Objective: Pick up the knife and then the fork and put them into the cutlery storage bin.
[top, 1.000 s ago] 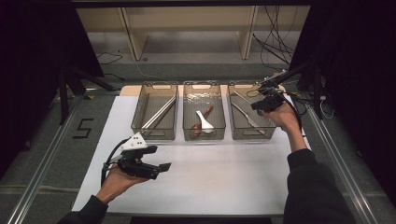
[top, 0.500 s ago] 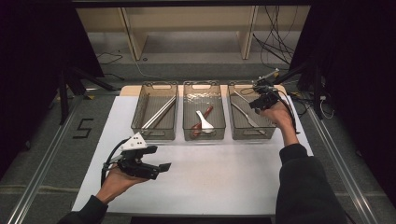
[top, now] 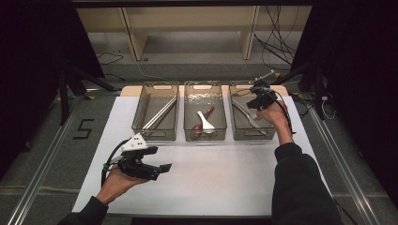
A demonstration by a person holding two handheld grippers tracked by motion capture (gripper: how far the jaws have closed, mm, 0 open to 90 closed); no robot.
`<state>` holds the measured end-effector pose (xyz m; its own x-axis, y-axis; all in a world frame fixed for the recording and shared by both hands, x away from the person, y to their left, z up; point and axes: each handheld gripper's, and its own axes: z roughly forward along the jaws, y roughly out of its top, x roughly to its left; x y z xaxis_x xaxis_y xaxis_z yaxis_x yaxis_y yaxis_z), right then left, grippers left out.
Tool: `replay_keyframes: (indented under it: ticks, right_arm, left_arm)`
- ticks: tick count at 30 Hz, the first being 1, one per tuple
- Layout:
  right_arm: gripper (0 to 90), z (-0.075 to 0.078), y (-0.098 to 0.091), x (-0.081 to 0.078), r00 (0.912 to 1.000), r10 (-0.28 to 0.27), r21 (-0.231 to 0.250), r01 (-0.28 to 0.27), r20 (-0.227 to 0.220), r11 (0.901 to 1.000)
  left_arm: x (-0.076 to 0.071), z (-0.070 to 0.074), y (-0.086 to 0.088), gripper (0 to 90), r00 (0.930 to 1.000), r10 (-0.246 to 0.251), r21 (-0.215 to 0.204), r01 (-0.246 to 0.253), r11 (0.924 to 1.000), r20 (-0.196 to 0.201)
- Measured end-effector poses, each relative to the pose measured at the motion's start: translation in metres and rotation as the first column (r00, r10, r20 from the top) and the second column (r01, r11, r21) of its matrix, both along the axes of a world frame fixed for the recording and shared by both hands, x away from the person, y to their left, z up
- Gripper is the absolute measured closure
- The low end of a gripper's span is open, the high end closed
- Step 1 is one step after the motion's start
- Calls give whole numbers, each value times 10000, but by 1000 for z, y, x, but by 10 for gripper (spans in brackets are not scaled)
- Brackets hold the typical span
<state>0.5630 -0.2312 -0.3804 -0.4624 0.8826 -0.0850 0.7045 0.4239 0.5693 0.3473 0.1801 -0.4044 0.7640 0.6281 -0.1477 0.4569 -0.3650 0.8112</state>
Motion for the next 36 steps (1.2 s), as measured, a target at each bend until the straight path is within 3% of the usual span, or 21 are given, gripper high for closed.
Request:
replay_keyframes:
  ticks: [5,9,19,23,36]
  right_arm:
    - [657,0,-2,-2,10000,-1,-48,1,-35,10000]
    - [601,1,-4,-7,10000,69,228,-68,-2,9997]
    - [453,5,-4,-27,9996,253,1587,-273,150,9869]
    - [405,7,-1,-40,9985,246,1947,-337,490,9803]
    - [338,14,9,-83,9858,763,2462,-1118,1495,9627]
  left_arm:
    - [0,0,0,156,10000,10,-3,-10,10000,-8]
    - [0,0,0,156,10000,10,-10,-10,10000,-3]
    - [0,0,0,156,10000,12,-10,-12,10000,-25]
    - [0,0,0,156,10000,38,-135,-39,9999,-43]
    - [0,1,2,155,9999,136,-275,-138,9995,-59]
